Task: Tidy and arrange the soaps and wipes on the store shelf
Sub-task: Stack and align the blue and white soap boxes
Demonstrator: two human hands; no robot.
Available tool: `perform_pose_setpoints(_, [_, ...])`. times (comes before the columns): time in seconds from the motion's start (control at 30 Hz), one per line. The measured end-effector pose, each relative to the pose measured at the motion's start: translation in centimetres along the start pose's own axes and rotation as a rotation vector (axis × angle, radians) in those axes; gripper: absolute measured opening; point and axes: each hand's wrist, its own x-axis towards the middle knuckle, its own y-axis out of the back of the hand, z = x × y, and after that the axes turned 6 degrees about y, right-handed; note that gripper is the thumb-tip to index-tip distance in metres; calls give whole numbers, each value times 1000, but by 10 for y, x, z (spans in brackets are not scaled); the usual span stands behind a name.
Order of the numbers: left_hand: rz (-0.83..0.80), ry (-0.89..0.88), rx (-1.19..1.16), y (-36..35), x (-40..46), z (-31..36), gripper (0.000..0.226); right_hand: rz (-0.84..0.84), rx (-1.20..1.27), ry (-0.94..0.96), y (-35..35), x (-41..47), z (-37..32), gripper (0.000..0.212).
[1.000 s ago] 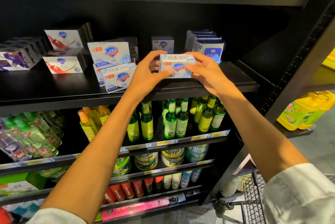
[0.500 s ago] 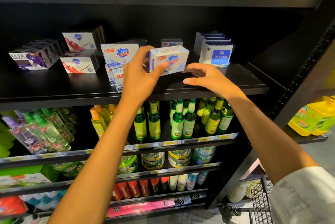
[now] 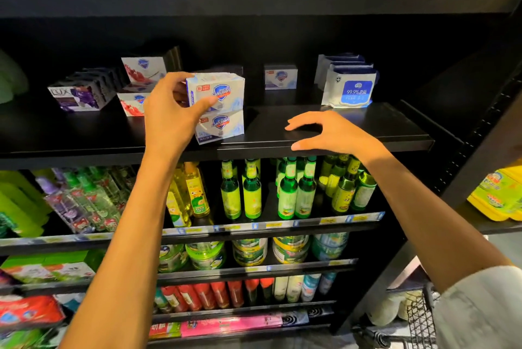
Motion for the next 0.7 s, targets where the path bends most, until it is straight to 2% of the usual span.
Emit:
perform_pose_setpoints(0.37, [94, -72, 90, -9, -1, -13, 43, 0, 5, -14, 1, -1, -2, 45])
perform_pose_setpoints(0.57, [96, -87, 78, -9, -1, -19, 50, -3, 3, -5, 1, 0, 0, 44])
perform_pose_setpoints(0.7, [193, -143, 136, -9, -16, -15, 51, 16, 23, -17, 1, 1, 1, 37])
